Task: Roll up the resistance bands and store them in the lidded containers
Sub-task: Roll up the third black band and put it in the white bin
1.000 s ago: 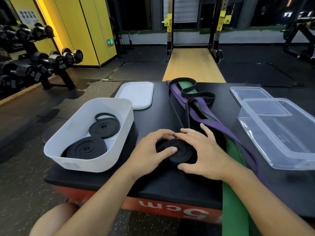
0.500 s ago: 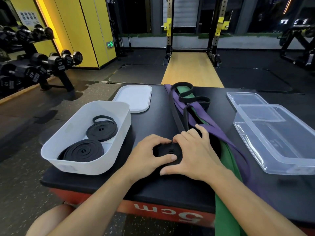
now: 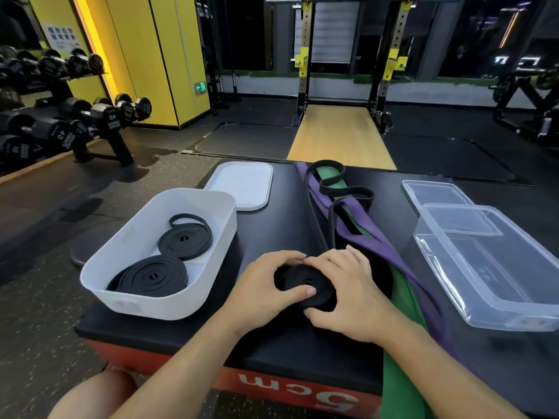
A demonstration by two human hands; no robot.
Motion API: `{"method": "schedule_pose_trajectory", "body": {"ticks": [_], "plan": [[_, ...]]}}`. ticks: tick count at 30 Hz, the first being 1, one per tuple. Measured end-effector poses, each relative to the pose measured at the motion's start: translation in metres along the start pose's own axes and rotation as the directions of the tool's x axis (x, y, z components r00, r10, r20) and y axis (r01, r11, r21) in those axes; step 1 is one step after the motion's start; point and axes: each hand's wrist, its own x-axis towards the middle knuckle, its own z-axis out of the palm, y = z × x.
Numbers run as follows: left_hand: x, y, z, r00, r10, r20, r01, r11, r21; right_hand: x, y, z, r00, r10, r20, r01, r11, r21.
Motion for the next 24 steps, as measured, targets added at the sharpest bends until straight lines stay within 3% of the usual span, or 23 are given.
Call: {"method": "schedule_pose_trajectory", "body": {"ticks": [16, 24], "plan": [[0.003, 0.004, 0.001, 1.000, 0.018, 0.008, -0.019, 0.991, 0.131, 0.021, -0.029, 0.002, 0.991, 0.134, -0.026, -0.134, 0.917, -0.375], [0.005, 0.000, -0.003, 0.996, -0.081, 0.049, 0.082, 0.997, -0.013, -0.007, -0.006, -0.003, 0.989, 0.044, 0.141, -0.028, 0.993, -0.112]]}}
